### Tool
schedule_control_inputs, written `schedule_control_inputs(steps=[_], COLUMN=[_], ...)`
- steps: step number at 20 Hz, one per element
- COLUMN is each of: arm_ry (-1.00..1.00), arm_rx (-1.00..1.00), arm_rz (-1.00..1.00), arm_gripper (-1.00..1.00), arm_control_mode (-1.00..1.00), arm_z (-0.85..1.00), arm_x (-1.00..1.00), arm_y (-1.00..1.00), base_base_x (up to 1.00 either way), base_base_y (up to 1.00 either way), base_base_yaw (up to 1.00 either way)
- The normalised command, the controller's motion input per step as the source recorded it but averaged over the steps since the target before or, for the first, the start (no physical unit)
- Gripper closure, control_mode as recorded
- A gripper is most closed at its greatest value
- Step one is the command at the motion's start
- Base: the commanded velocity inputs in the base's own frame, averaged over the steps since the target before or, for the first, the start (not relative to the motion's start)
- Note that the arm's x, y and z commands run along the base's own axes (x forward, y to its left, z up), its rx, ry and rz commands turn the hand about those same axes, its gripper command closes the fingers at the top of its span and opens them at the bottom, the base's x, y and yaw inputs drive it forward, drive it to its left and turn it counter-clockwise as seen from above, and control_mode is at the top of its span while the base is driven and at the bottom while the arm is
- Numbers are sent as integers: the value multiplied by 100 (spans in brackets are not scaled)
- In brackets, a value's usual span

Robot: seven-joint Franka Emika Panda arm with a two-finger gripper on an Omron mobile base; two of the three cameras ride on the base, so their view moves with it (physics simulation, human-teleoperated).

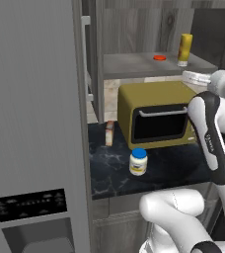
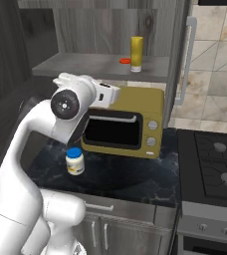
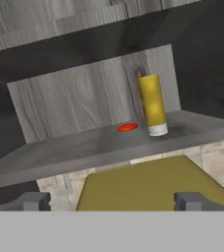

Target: Pick the mustard and mayonnaise from the counter and place them in the cabinet.

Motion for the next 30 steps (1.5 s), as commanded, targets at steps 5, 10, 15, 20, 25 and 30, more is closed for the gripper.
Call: schedule_control_inputs(steps=[5, 10, 15, 20, 25, 30], arm_ry=[16, 20, 19, 16, 14, 11], arm_rx=[0, 0, 0, 0, 0, -1], arm_rz=[2, 0, 1, 7, 12, 14], arm_gripper=[-100, -100, -100, -100, -100, -100], arm_control_mode=[-100, -100, -100, -100, -100, -100], arm_z=[-56, -64, -58, -35, -29, -32], arm_x=[-15, -6, -1, -1, 0, -4], arm_y=[16, 16, 17, 5, 0, 0], base_base_x=[0, 0, 0, 0, 0, 0], base_base_y=[0, 0, 0, 0, 0, 0], base_base_yaw=[0, 0, 0, 0, 0, 0])
